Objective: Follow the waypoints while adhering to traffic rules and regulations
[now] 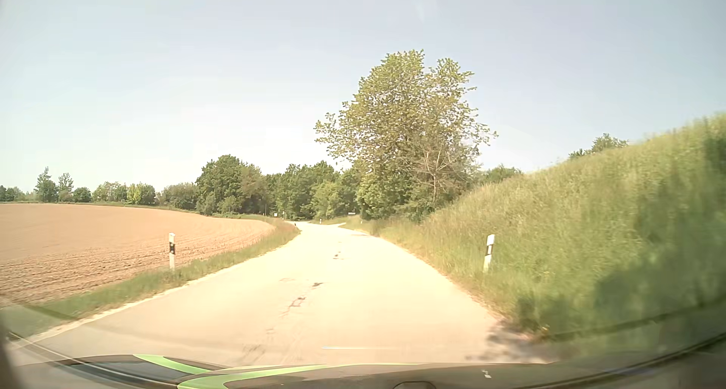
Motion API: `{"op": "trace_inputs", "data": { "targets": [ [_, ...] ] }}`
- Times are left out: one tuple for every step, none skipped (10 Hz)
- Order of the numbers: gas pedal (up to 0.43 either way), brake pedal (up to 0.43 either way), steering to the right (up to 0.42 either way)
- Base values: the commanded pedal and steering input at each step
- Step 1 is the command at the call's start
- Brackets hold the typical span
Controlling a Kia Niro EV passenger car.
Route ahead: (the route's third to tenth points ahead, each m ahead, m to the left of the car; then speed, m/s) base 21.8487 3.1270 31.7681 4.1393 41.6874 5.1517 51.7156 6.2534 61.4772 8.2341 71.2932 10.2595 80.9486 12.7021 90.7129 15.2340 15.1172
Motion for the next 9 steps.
{"op": "trace_inputs", "data": {
  "targets": [
    [0.189,0.0,-0.017],
    [0.189,0.0,-0.017],
    [0.189,0.0,-0.016],
    [0.189,0.0,-0.016],
    [0.189,0.0,-0.016],
    [0.189,0.0,-0.016],
    [0.189,0.0,-0.015],
    [0.189,0.0,-0.015],
    [0.177,0.0,-0.017]
  ]
}}
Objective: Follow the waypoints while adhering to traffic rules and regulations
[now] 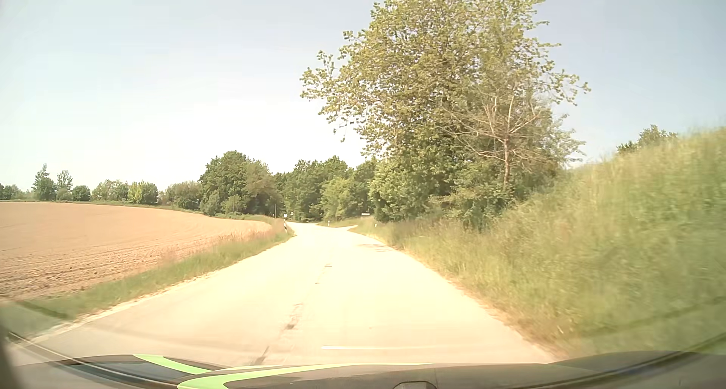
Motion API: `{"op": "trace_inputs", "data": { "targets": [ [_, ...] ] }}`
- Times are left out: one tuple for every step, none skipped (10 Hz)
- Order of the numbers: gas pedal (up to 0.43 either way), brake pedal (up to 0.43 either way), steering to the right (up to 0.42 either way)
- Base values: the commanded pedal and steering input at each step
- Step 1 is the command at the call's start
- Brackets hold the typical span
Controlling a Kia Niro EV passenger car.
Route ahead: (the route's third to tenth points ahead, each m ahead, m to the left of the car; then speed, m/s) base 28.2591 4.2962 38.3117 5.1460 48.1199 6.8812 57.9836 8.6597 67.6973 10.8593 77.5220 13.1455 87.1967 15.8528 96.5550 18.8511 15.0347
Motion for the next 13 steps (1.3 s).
{"op": "trace_inputs", "data": {
  "targets": [
    [0.177,0.0,-0.017],
    [0.177,0.0,-0.018],
    [0.177,0.0,-0.021],
    [0.177,0.0,-0.021],
    [0.177,0.0,-0.021],
    [0.177,0.0,-0.021],
    [0.177,0.0,-0.021],
    [0.177,0.0,-0.019],
    [0.177,0.0,-0.019],
    [0.177,0.0,-0.019],
    [0.177,0.0,-0.018],
    [0.177,0.0,-0.019],
    [0.177,0.0,-0.018]
  ]
}}
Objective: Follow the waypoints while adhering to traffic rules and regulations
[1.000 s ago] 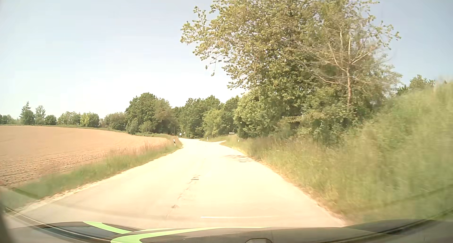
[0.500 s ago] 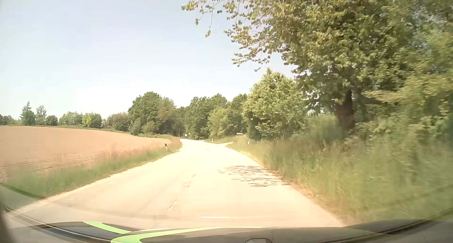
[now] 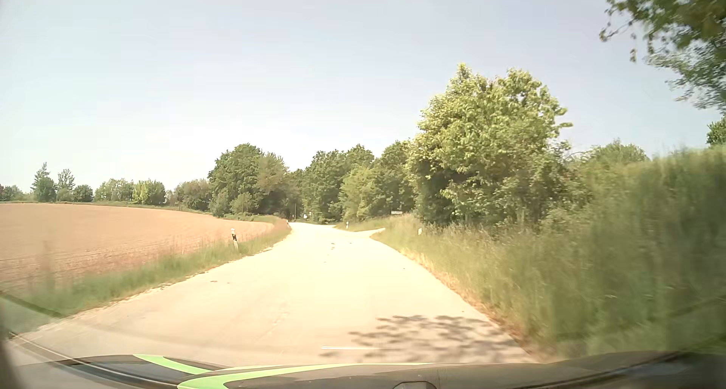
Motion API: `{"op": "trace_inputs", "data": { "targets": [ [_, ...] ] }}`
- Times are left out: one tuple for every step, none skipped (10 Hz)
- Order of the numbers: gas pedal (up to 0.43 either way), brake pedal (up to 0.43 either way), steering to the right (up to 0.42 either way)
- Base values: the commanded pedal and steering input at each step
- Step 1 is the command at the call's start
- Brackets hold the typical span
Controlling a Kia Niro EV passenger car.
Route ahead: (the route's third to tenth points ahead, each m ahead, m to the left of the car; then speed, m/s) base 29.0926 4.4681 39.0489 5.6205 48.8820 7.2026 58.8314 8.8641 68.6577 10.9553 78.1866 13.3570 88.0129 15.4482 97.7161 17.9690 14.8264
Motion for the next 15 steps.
{"op": "trace_inputs", "data": {
  "targets": [
    [0.177,0.0,-0.017],
    [0.177,0.0,-0.018],
    [0.177,0.0,-0.019],
    [0.177,0.0,-0.019],
    [0.177,0.0,-0.021],
    [0.177,0.0,-0.023],
    [0.177,0.0,-0.023],
    [0.177,0.0,-0.023],
    [0.177,0.0,-0.023],
    [0.177,0.0,-0.023],
    [0.177,0.0,-0.023],
    [0.177,0.0,-0.023],
    [0.177,0.0,-0.023],
    [0.177,0.0,-0.023],
    [0.177,0.0,-0.023]
  ]
}}
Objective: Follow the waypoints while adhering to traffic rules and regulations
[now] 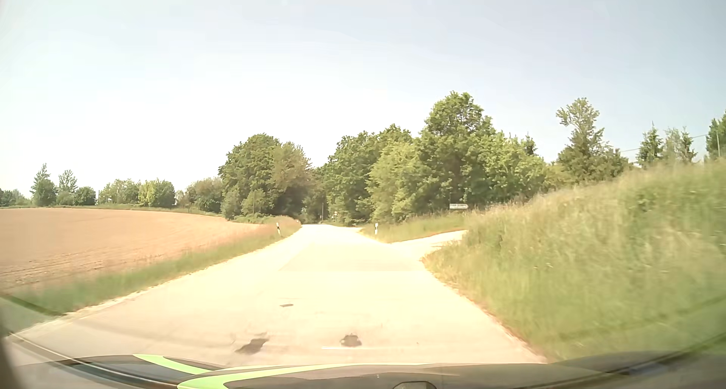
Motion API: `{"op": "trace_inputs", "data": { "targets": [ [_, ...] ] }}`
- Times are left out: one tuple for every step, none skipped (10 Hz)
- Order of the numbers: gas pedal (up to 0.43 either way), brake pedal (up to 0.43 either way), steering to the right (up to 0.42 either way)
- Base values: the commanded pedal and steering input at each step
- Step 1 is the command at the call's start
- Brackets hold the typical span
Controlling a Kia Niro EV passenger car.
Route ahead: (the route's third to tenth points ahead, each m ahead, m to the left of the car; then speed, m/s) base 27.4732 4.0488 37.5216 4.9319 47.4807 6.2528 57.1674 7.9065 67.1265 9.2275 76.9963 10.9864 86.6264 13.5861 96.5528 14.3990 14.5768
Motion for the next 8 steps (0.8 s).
{"op": "trace_inputs", "data": {
  "targets": [
    [0.177,0.0,-0.024],
    [0.177,0.0,-0.023],
    [0.177,0.0,-0.024],
    [0.177,0.0,-0.023],
    [0.177,0.0,-0.023],
    [0.177,0.0,-0.023],
    [0.177,0.0,-0.023],
    [0.177,0.0,-0.022]
  ]
}}
